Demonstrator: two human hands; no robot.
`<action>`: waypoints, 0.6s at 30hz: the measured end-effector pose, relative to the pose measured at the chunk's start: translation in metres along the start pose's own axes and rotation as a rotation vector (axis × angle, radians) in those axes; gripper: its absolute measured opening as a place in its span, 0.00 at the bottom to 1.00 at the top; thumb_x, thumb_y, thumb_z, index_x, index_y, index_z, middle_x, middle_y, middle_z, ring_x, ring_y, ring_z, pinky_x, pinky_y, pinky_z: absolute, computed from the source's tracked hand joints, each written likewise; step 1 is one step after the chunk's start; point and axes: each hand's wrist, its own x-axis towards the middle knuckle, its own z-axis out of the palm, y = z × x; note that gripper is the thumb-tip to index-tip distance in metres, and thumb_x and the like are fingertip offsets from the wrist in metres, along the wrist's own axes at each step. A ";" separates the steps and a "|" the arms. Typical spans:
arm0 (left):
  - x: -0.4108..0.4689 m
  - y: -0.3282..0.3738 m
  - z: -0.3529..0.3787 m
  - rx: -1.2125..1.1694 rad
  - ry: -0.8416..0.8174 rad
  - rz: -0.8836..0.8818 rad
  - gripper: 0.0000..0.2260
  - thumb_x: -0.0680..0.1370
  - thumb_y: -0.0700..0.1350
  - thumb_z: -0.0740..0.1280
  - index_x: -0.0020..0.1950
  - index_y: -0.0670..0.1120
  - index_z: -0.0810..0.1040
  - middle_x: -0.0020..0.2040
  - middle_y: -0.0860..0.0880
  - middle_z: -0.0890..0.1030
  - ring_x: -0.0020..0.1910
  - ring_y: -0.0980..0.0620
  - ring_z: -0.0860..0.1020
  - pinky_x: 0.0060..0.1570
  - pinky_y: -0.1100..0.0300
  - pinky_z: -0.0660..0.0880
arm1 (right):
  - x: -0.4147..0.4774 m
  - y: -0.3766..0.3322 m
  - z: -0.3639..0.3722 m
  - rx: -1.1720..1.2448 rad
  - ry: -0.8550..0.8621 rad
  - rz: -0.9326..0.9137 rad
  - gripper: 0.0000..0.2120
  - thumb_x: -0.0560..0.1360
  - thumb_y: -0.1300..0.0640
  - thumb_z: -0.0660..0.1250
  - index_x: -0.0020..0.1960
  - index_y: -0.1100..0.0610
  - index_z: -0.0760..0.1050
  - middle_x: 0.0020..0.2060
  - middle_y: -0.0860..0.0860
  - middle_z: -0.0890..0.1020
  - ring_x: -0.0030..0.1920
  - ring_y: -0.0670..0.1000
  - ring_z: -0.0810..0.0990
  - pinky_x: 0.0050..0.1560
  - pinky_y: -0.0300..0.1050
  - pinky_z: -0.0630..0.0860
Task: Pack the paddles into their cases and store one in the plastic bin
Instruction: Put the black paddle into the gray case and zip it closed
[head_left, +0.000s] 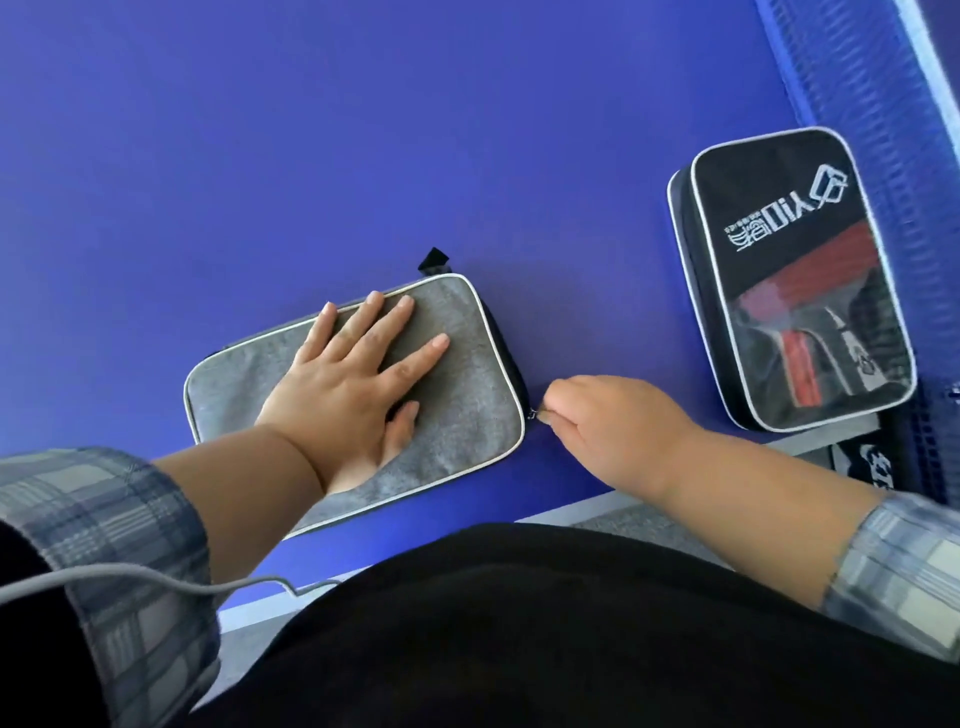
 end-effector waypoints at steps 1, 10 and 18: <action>0.001 0.001 0.000 -0.005 0.007 0.002 0.28 0.78 0.56 0.56 0.78 0.54 0.62 0.78 0.41 0.63 0.77 0.37 0.59 0.74 0.35 0.54 | 0.005 0.004 -0.003 0.012 0.013 -0.009 0.14 0.83 0.49 0.56 0.43 0.55 0.69 0.37 0.50 0.77 0.39 0.57 0.76 0.40 0.55 0.75; 0.002 -0.002 0.004 -0.033 0.044 0.014 0.28 0.77 0.54 0.60 0.78 0.55 0.62 0.77 0.39 0.64 0.77 0.35 0.60 0.73 0.35 0.57 | 0.078 0.012 -0.042 0.133 0.117 -0.088 0.13 0.83 0.51 0.57 0.49 0.58 0.73 0.39 0.53 0.77 0.40 0.59 0.76 0.41 0.57 0.75; 0.002 -0.004 0.003 -0.060 0.025 0.025 0.28 0.76 0.54 0.61 0.77 0.55 0.64 0.77 0.40 0.64 0.77 0.36 0.61 0.73 0.35 0.57 | 0.133 -0.009 -0.065 0.095 0.100 -0.077 0.11 0.83 0.50 0.57 0.52 0.54 0.75 0.43 0.50 0.79 0.44 0.57 0.77 0.45 0.54 0.75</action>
